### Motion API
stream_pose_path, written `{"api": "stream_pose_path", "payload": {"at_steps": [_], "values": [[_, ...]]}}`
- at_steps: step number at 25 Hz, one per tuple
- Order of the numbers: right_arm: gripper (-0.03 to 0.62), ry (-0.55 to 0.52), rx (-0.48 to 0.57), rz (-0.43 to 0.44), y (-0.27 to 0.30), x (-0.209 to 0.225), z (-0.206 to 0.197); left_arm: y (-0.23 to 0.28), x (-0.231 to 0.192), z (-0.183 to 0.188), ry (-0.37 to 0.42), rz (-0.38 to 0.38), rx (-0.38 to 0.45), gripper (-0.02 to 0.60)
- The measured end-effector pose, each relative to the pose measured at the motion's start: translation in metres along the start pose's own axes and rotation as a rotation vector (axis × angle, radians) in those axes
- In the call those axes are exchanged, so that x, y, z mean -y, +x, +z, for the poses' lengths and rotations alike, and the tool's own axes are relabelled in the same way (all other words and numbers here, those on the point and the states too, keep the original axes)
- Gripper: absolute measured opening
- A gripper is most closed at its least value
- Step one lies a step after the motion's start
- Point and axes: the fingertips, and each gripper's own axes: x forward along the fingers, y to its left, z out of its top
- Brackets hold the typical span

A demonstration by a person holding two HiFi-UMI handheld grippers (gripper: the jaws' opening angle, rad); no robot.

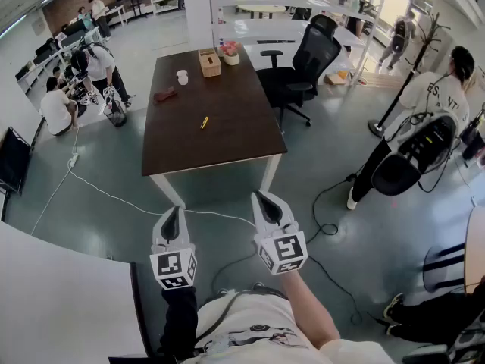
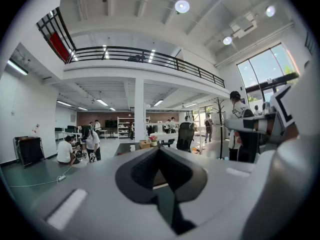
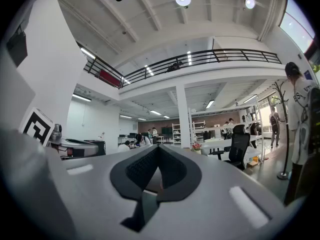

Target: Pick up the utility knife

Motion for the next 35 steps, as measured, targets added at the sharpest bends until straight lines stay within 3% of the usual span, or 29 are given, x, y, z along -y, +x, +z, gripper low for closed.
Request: {"api": "stream_pose_path", "payload": {"at_steps": [15,35], "values": [[0.0,0.022,0.017,0.006,-0.001,0.004,0.0,0.002,-0.002,-0.004,-0.006,0.006,-0.009,-0.002],[0.002,0.023,-0.037,0.055,-0.008,0.015,-0.014,0.017,0.026,-0.016,-0.017,0.012,-0.049,-0.002]]}}
